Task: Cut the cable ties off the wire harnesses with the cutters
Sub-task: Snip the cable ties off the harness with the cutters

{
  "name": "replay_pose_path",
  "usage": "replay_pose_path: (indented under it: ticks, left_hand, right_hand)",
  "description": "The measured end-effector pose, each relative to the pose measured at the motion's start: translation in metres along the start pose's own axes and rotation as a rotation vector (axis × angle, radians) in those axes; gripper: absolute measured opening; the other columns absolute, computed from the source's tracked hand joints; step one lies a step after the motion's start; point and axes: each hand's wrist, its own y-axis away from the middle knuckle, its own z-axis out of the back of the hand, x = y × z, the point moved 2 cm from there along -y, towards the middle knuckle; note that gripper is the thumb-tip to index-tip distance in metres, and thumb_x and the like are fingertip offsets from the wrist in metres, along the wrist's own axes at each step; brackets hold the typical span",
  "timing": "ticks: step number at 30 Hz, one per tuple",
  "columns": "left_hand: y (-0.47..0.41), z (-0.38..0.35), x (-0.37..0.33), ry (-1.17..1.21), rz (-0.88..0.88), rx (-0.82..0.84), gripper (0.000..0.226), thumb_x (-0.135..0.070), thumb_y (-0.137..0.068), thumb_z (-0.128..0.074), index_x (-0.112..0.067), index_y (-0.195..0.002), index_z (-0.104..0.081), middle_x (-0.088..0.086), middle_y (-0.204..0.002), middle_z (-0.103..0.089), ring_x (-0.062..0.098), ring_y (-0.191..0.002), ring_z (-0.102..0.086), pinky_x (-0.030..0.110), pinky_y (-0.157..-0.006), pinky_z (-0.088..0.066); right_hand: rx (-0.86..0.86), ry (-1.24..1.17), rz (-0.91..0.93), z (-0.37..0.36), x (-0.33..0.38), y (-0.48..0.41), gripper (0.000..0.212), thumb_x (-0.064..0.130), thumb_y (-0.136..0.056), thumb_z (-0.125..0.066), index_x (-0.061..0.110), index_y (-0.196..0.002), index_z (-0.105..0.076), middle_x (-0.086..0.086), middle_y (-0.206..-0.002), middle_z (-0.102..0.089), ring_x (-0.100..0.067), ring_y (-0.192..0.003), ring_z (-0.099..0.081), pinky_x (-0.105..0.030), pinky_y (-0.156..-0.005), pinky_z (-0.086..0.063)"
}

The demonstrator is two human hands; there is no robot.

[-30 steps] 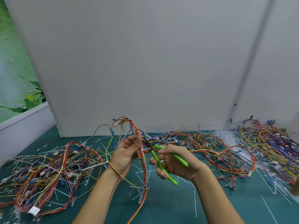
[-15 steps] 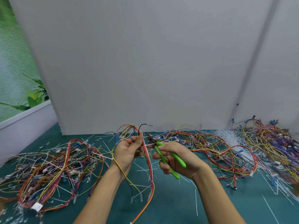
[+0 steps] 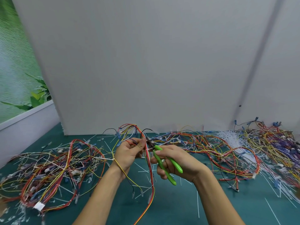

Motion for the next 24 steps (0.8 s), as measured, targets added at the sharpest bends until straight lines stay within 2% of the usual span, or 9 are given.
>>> replay_pose_path:
  ticks: [12, 18, 24]
  left_hand:
    - [-0.0005, 0.0006, 0.0027, -0.085, -0.077, -0.055, 0.033, -0.035, -0.073, -0.076, -0.004, -0.084, -0.071, 0.013, -0.072, -0.067, 0.017, -0.060, -0.055, 0.028, -0.057, -0.046]
    - [0.0001, 0.0023, 0.0017, -0.066, -0.075, -0.075, 0.033, -0.033, -0.073, -0.076, -0.003, -0.085, -0.071, 0.013, -0.075, -0.069, 0.019, -0.062, -0.055, 0.030, -0.059, -0.046]
    - [0.0001, 0.0020, 0.0009, -0.066, -0.063, -0.073, 0.034, -0.035, -0.071, -0.077, -0.005, -0.085, -0.072, 0.014, -0.077, -0.069, 0.018, -0.062, -0.055, 0.030, -0.060, -0.045]
  right_hand:
    - [0.010, 0.028, -0.012, -0.0023, -0.0018, -0.0003, 0.018, 0.025, -0.093, -0.063, 0.010, -0.100, -0.054, -0.013, -0.099, -0.060, -0.027, -0.067, -0.060, -0.038, -0.061, -0.055]
    - [0.008, 0.081, 0.023, -0.0054, -0.0054, -0.0044, 0.008, 0.020, -0.098, -0.056, 0.012, -0.095, -0.055, -0.007, -0.095, -0.061, -0.024, -0.064, -0.058, -0.034, -0.058, -0.053]
    - [0.010, 0.097, 0.026, -0.0047, -0.0062, -0.0047, 0.008, 0.018, -0.098, -0.055, 0.010, -0.096, -0.055, -0.007, -0.096, -0.061, -0.024, -0.063, -0.058, -0.034, -0.058, -0.053]
